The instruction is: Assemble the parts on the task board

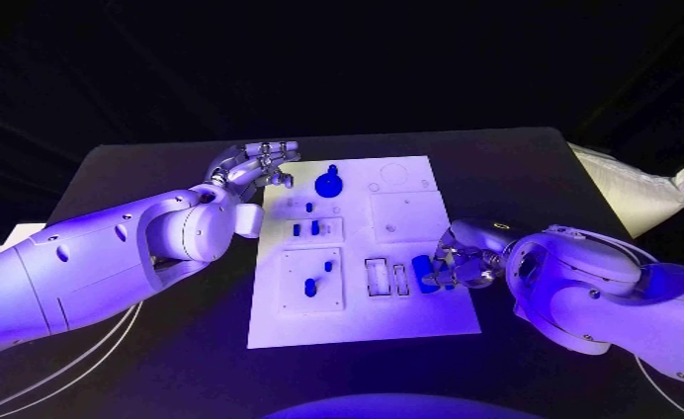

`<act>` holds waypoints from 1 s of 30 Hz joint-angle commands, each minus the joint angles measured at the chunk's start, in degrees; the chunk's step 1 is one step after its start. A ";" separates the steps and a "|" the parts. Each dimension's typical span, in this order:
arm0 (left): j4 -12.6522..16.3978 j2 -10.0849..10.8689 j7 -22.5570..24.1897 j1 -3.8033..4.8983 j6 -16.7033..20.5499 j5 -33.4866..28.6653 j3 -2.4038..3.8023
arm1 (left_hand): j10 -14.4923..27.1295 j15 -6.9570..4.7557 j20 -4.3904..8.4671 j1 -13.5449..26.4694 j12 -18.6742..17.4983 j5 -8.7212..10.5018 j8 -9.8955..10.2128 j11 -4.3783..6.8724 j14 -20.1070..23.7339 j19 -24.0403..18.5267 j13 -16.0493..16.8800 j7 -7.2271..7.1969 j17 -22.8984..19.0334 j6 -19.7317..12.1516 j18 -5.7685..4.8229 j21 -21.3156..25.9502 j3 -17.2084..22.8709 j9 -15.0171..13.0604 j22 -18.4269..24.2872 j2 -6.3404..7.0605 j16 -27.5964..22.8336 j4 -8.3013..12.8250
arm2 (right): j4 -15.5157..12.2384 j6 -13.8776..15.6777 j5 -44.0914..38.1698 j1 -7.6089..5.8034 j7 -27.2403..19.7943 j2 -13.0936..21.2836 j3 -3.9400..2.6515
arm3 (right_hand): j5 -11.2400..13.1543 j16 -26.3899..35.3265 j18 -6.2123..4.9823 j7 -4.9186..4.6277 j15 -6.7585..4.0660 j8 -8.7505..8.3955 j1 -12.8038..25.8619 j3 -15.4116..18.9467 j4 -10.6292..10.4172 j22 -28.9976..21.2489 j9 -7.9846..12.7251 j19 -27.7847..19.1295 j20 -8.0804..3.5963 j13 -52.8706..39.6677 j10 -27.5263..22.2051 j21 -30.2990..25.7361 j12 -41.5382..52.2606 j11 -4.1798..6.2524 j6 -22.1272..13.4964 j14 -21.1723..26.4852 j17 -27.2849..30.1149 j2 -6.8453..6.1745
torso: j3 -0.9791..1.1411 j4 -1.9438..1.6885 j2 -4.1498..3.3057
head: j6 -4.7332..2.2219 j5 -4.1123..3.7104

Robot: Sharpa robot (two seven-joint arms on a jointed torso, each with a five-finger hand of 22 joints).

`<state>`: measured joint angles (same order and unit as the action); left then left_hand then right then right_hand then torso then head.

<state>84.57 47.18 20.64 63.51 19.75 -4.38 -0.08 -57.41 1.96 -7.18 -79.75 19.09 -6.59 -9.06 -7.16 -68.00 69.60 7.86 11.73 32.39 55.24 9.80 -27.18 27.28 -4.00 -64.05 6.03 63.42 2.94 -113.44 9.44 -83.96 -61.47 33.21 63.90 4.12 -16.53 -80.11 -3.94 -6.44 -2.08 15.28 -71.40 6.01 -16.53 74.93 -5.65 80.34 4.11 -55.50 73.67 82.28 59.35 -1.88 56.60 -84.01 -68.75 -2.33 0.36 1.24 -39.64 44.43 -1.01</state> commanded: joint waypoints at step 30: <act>0.23 0.02 -0.19 -0.15 -1.26 0.09 0.02 | 0.45 0.00 -0.16 -0.16 0.21 0.13 -0.43 -0.05 0.46 -0.22 0.09 -0.09 -0.04 -0.45 0.55 0.12 -0.01 0.05 -0.09 -0.15 0.07 0.33 | 5.05 1.28 -2.36 2.39 0.50 -4.99 -0.02 | -3.00 -0.37 0.56 0.69 -0.71 1.66 -2.60 1.13 0.17 1.02 -0.73 0.17 -0.40 -2.30 0.78 0.16 1.12 0.74 1.63 -2.46 -0.36 2.70 | -0.07 0.01 0.04 | 0.51 0.57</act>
<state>84.62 47.22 20.26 63.36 19.58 -4.38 -0.09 -57.42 1.96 -7.18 -79.75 19.09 -6.59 -9.28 -7.16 -68.00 69.60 7.86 11.73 32.40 55.25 9.80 -27.18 27.28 -4.00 -64.09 6.03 63.41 2.94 -108.73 10.58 -86.32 -59.72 32.99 58.66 3.54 -19.00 -80.33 -3.94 -5.73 -2.48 16.48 -73.61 6.74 -16.32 74.91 -6.02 80.34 4.10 -57.82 74.30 82.28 60.45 -1.51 57.92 -84.03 -69.07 -0.13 0.27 1.25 -39.60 44.94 -0.43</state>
